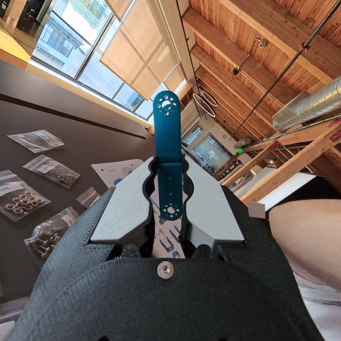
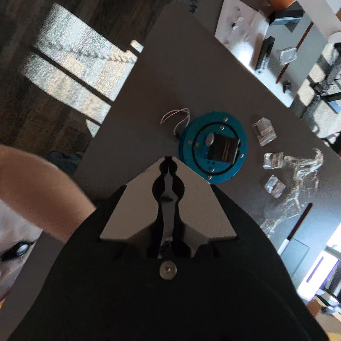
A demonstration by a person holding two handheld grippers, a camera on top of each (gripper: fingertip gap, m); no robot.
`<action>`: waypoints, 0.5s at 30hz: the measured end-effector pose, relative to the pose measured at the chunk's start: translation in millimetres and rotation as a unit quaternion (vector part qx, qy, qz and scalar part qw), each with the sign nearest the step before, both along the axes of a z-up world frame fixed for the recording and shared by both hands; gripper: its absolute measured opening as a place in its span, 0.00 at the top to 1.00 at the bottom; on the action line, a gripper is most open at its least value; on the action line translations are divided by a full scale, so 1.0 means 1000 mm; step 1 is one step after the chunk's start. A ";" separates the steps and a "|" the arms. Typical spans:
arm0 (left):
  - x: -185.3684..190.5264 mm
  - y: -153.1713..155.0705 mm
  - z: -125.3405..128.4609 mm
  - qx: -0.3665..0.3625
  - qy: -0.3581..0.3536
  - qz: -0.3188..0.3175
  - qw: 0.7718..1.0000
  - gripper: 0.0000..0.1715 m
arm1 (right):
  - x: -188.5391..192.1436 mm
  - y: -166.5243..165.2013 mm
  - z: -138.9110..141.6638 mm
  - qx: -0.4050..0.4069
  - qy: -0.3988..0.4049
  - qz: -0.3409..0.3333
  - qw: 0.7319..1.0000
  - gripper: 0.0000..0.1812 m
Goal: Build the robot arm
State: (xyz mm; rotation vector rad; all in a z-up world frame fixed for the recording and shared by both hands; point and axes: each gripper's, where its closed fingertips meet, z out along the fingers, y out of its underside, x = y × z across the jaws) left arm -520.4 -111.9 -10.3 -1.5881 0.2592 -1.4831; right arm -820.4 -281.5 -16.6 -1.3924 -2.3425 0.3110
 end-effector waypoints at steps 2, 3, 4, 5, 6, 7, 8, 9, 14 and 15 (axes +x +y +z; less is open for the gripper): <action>0.001 0.000 0.000 0.001 0.001 -0.001 1.000 0.85 | -0.025 0.022 -0.012 0.080 -0.014 -0.021 0.996 1.00; 0.000 0.000 0.000 0.000 0.001 -0.001 1.000 0.85 | -0.025 0.033 -0.018 0.126 -0.045 -0.025 0.991 1.00; 0.000 0.000 0.000 -0.001 -0.001 -0.001 1.000 0.85 | -0.023 0.042 -0.022 0.165 -0.071 -0.025 0.984 1.00; 0.000 0.000 0.000 -0.002 -0.003 -0.001 1.000 0.85 | -0.020 0.048 -0.023 0.193 -0.088 -0.026 0.977 1.00; 0.000 0.000 0.001 -0.003 -0.005 -0.002 1.000 0.85 | -0.020 0.048 -0.022 0.202 -0.090 -0.024 0.975 1.00; 0.000 0.000 0.002 -0.002 -0.007 -0.002 1.000 0.85 | -0.024 0.044 -0.018 0.197 -0.070 -0.021 0.978 1.00; 0.000 -0.001 0.002 -0.001 -0.007 -0.003 1.000 0.85 | -0.027 0.038 -0.015 0.179 -0.055 -0.022 0.982 1.00; 0.001 -0.001 0.003 0.000 -0.006 -0.003 1.000 0.85 | -0.023 0.030 -0.017 0.150 -0.070 -0.026 0.986 1.00; -0.003 0.000 0.005 -0.003 -0.013 0.001 1.000 0.85 | -0.003 0.005 0.027 0.117 0.024 -0.021 0.993 1.00; -0.006 0.000 0.006 -0.003 -0.019 0.003 1.000 0.86 | 0.010 -0.003 0.046 0.098 0.061 -0.018 0.993 1.00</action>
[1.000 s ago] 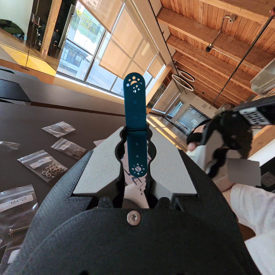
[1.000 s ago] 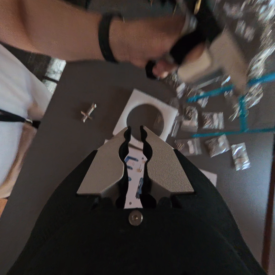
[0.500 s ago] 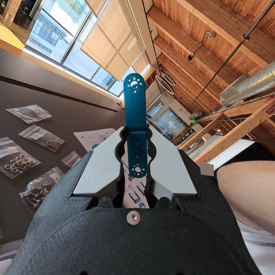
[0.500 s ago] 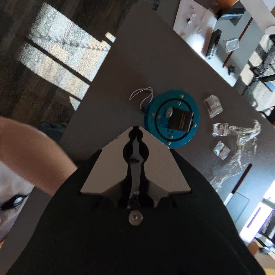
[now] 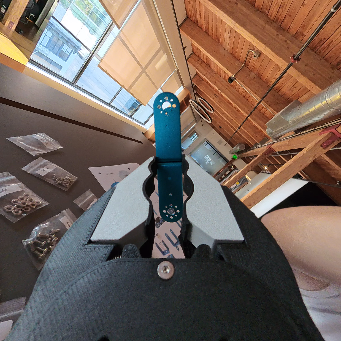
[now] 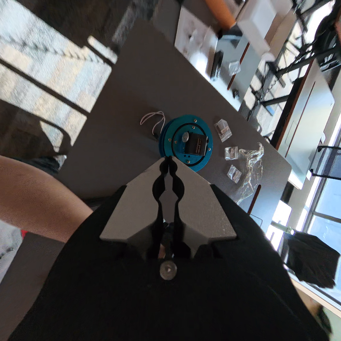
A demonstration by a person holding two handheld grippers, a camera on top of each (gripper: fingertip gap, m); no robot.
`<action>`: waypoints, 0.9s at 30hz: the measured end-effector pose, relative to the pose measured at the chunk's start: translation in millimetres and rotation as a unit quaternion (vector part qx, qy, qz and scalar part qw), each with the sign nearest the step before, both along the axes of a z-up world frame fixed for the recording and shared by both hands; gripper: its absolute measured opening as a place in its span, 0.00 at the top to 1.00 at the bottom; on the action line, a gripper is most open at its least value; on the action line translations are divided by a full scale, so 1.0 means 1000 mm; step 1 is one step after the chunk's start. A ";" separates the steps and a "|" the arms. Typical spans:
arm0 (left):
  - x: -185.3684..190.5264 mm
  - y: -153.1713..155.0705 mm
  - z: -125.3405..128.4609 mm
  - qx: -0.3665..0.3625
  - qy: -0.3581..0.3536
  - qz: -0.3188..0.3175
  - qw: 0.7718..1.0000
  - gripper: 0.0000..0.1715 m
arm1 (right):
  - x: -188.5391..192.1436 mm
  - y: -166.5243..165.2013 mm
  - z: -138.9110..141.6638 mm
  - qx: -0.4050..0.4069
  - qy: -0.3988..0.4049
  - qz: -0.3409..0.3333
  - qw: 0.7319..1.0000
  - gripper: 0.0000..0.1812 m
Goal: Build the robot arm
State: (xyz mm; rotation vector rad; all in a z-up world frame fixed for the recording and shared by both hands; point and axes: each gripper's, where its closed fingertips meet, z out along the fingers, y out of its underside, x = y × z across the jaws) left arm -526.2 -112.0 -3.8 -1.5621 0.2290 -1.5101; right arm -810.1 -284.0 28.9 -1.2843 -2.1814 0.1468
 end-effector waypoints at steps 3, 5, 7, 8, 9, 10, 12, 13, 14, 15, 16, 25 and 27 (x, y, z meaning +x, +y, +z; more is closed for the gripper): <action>-0.010 0.002 0.006 0.007 -0.006 0.017 1.000 0.86 | 0.063 -0.002 0.056 -0.040 0.099 -0.008 0.994 1.00; -0.018 0.005 0.007 0.010 0.000 0.035 0.999 0.85 | 0.122 0.003 0.074 -0.079 0.122 -0.022 0.989 1.00; -0.027 0.008 0.008 0.014 0.002 0.052 0.999 0.86 | 0.193 0.011 0.060 -0.112 0.079 -0.047 0.989 1.00; -0.031 0.009 0.009 0.014 0.000 0.058 0.998 0.85 | 0.234 0.014 0.040 -0.122 0.029 -0.061 0.990 1.00; -0.034 0.010 0.011 0.015 -0.004 0.063 0.998 0.86 | 0.270 0.024 0.018 -0.112 -0.009 -0.076 0.991 1.00; -0.037 0.010 0.013 0.015 -0.010 0.065 0.998 0.86 | 0.300 0.037 -0.005 -0.093 -0.028 -0.094 0.991 1.00; -0.041 0.010 0.015 0.017 -0.017 0.069 0.997 0.85 | 0.347 0.066 -0.054 -0.100 -0.054 -0.166 0.980 0.94; -0.042 0.010 0.015 0.018 -0.016 0.072 0.997 0.85 | 0.363 0.075 -0.080 -0.123 -0.066 -0.191 0.972 0.89; -0.042 0.011 0.015 0.019 -0.013 0.075 0.997 0.85 | 0.373 0.081 -0.101 -0.145 -0.064 -0.202 0.966 0.89; -0.042 0.011 0.014 0.020 -0.009 0.077 0.997 0.85 | 0.377 0.089 -0.118 -0.164 -0.050 -0.213 0.962 0.90; -0.041 0.011 0.013 0.021 -0.004 0.078 0.997 0.85 | 0.380 0.096 -0.132 -0.183 -0.040 -0.225 0.956 0.90; -0.029 0.008 0.009 0.023 0.020 0.064 0.997 0.85 | 0.387 0.100 -0.182 -0.238 -0.066 -0.217 0.944 0.89; -0.029 0.007 0.010 0.025 0.021 0.063 0.998 0.85 | 0.390 0.098 -0.187 -0.241 -0.079 -0.218 0.942 0.90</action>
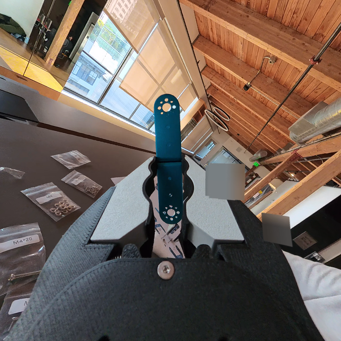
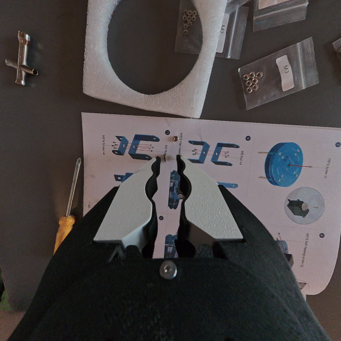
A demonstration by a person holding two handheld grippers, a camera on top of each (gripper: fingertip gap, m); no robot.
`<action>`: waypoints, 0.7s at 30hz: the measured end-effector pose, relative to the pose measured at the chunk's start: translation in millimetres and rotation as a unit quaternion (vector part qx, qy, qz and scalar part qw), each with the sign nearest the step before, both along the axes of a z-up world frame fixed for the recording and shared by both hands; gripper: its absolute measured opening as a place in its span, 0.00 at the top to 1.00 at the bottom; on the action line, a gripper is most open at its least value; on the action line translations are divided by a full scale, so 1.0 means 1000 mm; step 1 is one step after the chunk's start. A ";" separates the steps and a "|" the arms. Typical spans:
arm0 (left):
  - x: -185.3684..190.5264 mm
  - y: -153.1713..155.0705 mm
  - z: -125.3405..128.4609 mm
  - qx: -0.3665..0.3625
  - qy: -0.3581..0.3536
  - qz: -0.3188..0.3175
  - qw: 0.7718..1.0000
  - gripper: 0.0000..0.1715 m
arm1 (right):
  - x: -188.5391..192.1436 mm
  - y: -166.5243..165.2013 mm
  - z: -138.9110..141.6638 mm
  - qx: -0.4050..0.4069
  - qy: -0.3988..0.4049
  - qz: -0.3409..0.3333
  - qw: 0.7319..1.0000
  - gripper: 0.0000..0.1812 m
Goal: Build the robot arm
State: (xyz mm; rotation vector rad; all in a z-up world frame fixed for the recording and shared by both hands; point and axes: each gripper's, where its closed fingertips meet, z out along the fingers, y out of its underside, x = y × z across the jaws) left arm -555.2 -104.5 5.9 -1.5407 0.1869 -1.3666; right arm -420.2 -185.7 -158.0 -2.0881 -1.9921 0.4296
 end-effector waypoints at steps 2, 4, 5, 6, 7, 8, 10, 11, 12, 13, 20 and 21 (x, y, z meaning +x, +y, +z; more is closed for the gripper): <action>0.000 -0.001 0.001 0.001 -0.001 -0.003 1.000 0.85 | 0.000 0.000 -0.002 -0.004 0.002 0.000 1.000 0.91; 0.001 -0.002 0.003 0.003 -0.002 -0.004 1.000 0.85 | -0.001 -0.001 -0.003 -0.010 0.010 -0.001 1.000 0.92; 0.001 -0.002 0.003 0.004 -0.002 -0.005 1.000 0.85 | -0.002 -0.001 -0.003 -0.013 0.015 -0.002 1.000 0.92; 0.001 -0.003 0.004 0.006 -0.002 -0.005 1.000 0.85 | -0.002 -0.002 -0.003 -0.018 0.018 -0.002 1.000 0.92; 0.001 -0.003 0.005 0.007 -0.002 -0.005 1.000 0.86 | -0.002 -0.002 -0.003 -0.018 0.018 -0.003 1.000 0.93; 0.001 -0.003 0.005 0.008 -0.002 -0.004 1.000 0.85 | -0.002 -0.002 -0.003 -0.018 0.018 -0.002 1.000 0.93; 0.001 -0.004 0.005 0.007 -0.002 -0.006 1.000 0.85 | -0.003 -0.004 -0.003 -0.018 0.017 0.004 1.000 0.93; 0.001 -0.003 0.005 0.007 -0.001 -0.005 1.000 0.85 | -0.003 -0.003 -0.004 -0.014 0.013 0.004 1.000 0.94; 0.001 -0.003 0.005 0.007 0.000 -0.005 1.000 0.85 | -0.003 -0.002 -0.004 -0.009 0.013 0.006 1.000 0.95; 0.001 -0.003 0.004 0.006 0.000 -0.006 1.000 0.85 | -0.004 -0.003 -0.004 -0.008 0.015 0.010 1.000 0.96; 0.007 -0.003 -0.001 0.005 0.010 -0.012 1.000 0.85 | -0.010 -0.006 0.010 0.004 0.068 0.038 0.997 0.98; 0.010 -0.003 -0.003 0.006 0.013 -0.015 1.000 0.85 | -0.013 -0.005 0.019 0.009 0.092 0.035 0.995 0.98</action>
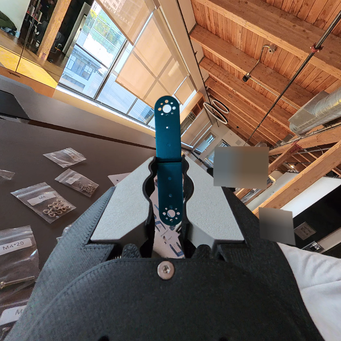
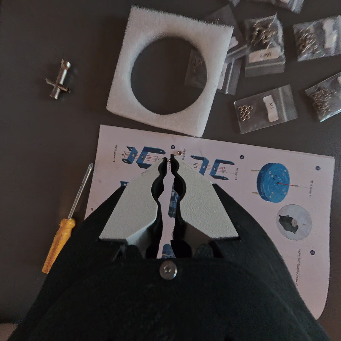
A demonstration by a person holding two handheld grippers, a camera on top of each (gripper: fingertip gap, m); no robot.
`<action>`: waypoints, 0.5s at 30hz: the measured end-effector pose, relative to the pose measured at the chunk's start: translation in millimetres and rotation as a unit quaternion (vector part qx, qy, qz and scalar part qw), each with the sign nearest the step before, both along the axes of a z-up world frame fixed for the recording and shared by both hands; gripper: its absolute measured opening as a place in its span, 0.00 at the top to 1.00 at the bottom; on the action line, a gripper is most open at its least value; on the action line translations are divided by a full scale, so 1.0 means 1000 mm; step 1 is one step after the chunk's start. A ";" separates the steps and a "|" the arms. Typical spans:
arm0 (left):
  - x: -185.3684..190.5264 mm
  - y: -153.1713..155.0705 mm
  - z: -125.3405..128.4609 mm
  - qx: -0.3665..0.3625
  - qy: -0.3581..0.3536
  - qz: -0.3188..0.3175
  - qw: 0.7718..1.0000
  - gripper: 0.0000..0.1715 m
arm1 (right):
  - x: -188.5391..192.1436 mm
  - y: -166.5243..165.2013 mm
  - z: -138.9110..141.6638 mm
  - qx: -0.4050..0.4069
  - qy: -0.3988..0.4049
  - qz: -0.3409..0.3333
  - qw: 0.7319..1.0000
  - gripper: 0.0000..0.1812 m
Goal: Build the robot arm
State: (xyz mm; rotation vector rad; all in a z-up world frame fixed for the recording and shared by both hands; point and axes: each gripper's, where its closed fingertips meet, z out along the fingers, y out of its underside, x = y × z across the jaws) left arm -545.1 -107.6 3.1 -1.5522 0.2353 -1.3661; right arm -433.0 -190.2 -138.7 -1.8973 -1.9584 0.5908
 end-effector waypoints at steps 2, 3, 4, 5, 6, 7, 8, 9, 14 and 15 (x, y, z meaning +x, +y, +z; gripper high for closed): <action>0.008 -0.002 -0.003 0.005 0.008 -0.008 1.000 0.85 | -0.007 0.005 0.026 0.006 0.069 -0.010 0.998 0.99; 0.013 -0.003 -0.003 0.012 0.011 -0.010 1.000 0.85 | -0.011 0.007 0.041 -0.002 0.110 -0.019 0.994 1.00; 0.018 -0.005 -0.002 0.022 0.015 -0.012 1.000 0.86 | -0.015 0.008 0.058 -0.018 0.154 -0.032 0.987 1.00; 0.024 -0.008 -0.001 0.034 0.019 -0.013 0.999 0.86 | -0.018 0.009 0.073 -0.039 0.196 -0.044 0.979 1.00; 0.028 -0.010 -0.001 0.043 0.027 -0.014 0.999 0.85 | -0.019 0.007 0.085 -0.062 0.223 -0.049 0.971 1.00; 0.032 -0.012 -0.001 0.050 0.036 -0.013 0.998 0.86 | -0.018 0.008 0.091 -0.071 0.232 -0.054 0.969 1.00; 0.035 -0.013 -0.001 0.055 0.044 -0.013 0.997 0.86 | -0.015 0.013 0.092 -0.059 0.228 -0.065 0.970 1.00; 0.036 -0.015 0.000 0.058 0.048 -0.013 0.997 0.86 | -0.011 0.018 0.090 -0.045 0.217 -0.073 0.972 1.00; 0.028 -0.018 0.012 0.079 0.021 -0.009 0.997 0.86 | -0.003 0.023 0.086 -0.091 0.219 -0.104 0.966 1.00; 0.026 -0.019 0.016 0.089 0.014 -0.009 0.996 0.86 | -0.002 0.024 0.085 -0.109 0.222 -0.111 0.963 1.00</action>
